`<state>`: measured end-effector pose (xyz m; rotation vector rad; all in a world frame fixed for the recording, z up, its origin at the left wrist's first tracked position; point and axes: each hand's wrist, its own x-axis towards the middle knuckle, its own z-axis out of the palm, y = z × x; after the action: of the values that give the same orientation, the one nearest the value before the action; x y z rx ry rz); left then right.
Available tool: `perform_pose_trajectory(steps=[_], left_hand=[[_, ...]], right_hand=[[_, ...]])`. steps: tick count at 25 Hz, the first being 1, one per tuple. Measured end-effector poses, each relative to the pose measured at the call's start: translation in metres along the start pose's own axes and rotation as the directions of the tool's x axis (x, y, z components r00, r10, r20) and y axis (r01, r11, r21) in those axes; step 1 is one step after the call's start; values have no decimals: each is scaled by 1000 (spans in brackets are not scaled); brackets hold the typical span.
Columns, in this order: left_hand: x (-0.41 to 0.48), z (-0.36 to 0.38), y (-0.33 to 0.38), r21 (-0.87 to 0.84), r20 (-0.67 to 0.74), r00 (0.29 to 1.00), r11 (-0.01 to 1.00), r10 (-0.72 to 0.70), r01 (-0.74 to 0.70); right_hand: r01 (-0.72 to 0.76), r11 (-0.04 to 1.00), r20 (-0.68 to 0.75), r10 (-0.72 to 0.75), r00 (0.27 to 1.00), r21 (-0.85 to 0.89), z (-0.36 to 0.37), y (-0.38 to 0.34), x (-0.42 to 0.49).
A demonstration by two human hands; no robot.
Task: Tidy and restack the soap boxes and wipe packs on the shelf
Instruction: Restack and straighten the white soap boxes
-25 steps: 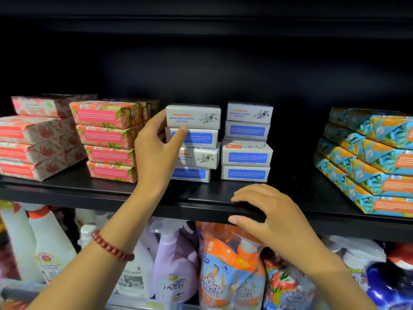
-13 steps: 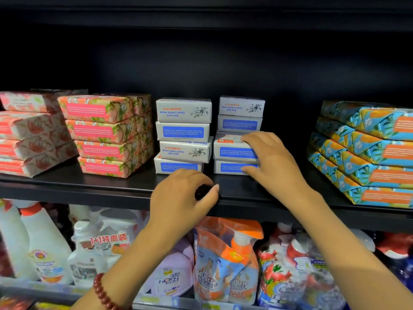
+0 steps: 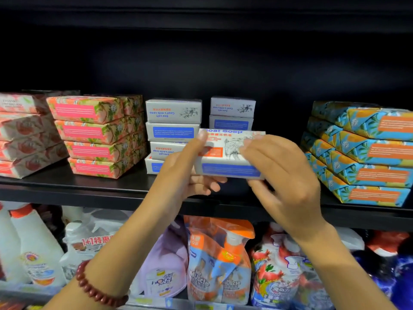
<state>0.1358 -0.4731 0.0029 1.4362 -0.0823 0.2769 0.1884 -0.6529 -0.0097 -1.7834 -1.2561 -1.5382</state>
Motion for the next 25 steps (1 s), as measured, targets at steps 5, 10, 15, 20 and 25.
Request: perform_pose_trajectory(steps=[5, 10, 15, 20, 25], left_hand=[[-5, 0, -12, -40, -22, 993, 993, 112, -113], [-7, -1, -21, 76, 16, 963, 960, 269, -269], [-5, -5, -23, 60, -5, 952, 950, 306, -305], [-4, -9, -15, -25, 22, 968, 968, 251, -250], [-3, -17, -6, 195, 54, 956, 936, 288, -293]], right_hand=[[-140, 976, 127, 120, 985, 168, -2, 1, -6], [-605, 699, 285, 534, 796, 381, -8, 1, 2], [-684, 491, 424, 544, 724, 539, -12, 3, 10], [-569, 646, 267, 510, 818, 509, -8, -9, 6], [-465, 796, 231, 405, 885, 386, -4, -10, 2]])
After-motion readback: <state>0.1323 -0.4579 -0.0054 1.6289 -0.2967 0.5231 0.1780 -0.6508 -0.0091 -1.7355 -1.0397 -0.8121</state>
